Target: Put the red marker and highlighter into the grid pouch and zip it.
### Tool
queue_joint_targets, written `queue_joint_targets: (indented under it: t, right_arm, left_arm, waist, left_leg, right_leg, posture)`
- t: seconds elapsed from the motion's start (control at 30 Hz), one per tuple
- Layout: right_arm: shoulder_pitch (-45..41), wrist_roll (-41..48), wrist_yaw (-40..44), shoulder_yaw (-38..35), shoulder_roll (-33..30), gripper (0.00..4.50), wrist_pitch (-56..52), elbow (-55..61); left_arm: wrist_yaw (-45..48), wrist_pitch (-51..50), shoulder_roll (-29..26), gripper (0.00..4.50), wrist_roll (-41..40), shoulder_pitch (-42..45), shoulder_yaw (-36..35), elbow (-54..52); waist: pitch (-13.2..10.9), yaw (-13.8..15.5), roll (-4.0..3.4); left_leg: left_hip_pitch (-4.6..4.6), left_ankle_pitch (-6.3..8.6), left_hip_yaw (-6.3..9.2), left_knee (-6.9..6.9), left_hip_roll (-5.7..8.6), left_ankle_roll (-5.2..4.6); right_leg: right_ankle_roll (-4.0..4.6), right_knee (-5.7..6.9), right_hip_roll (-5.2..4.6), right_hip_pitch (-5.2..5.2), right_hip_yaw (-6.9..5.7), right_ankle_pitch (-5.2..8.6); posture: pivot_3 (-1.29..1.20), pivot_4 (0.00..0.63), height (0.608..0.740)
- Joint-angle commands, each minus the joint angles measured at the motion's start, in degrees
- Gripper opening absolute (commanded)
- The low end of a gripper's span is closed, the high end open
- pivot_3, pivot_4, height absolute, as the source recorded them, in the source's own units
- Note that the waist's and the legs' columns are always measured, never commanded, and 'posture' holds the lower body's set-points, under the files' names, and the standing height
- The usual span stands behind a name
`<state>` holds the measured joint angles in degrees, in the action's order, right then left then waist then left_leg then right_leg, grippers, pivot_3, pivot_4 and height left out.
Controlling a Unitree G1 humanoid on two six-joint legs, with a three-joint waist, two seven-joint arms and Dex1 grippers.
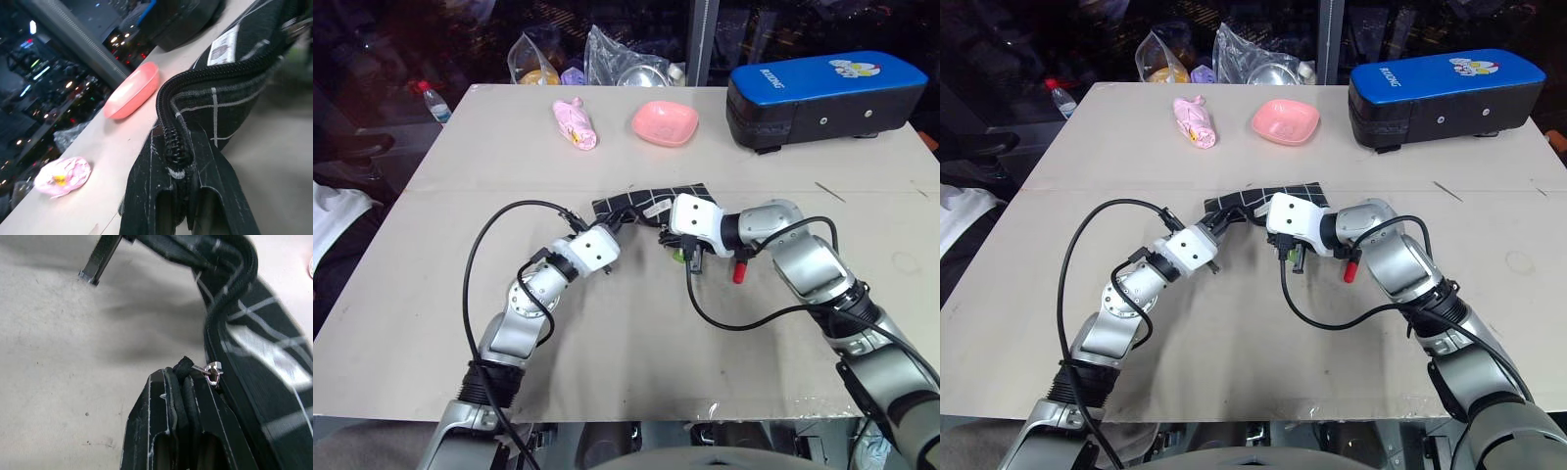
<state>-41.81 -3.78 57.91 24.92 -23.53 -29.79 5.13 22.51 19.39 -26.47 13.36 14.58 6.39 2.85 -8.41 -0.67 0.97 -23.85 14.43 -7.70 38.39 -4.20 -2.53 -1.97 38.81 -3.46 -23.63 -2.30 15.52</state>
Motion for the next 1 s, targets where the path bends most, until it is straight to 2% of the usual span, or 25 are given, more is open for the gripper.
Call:
queue_joint_targets:
  t: [0.03,0.43,0.73,1.0]
  right_arm:
    - [-1.60,0.40,-0.68,0.27,1.18,0.02,0.68,1.33]
    - [-2.53,0.03,-1.47,0.83,3.04,0.02,1.04,0.89]
    - [-3.35,-0.14,-1.06,0.51,1.56,0.02,2.18,-0.51]
    - [-3.38,0.64,1.51,1.79,1.04,0.02,2.50,1.55]
  left_arm:
    - [0.48,1.78,0.57,0.00,-0.55,0.92,1.08,-2.91]
    - [2.60,4.80,-0.30,0.00,-0.26,0.49,2.97,-2.80]
    - [6.77,9.61,-3.46,0.00,-1.08,-0.61,4.45,-1.95]
    - [8.13,10.99,-4.17,0.00,-0.79,-0.02,4.43,-0.43]
  waist:
    - [0.00,0.00,0.00]
    - [0.00,-0.02,0.00]
    - [0.00,-0.05,-0.01]
    - [0.00,-0.03,-0.01]
  left_leg:
    - [0.00,0.00,0.00,0.00,0.00,0.00]
    - [0.00,0.00,0.00,0.00,0.00,0.00]
    - [0.00,0.00,0.00,0.00,-0.01,0.00]
    - [0.00,0.00,0.00,0.00,-0.01,0.00]
  right_leg:
    - [0.00,0.00,0.00,0.00,0.00,0.00]
    - [0.00,0.00,0.00,0.00,0.00,0.00]
    - [0.00,-0.01,0.00,0.00,0.00,0.00]
    - [0.01,0.00,0.00,0.00,-0.01,0.00]
  posture:
    - [0.00,0.150,0.740]
    - [0.00,0.150,0.740]
    - [0.00,0.150,0.740]
    - [0.00,0.150,0.740]
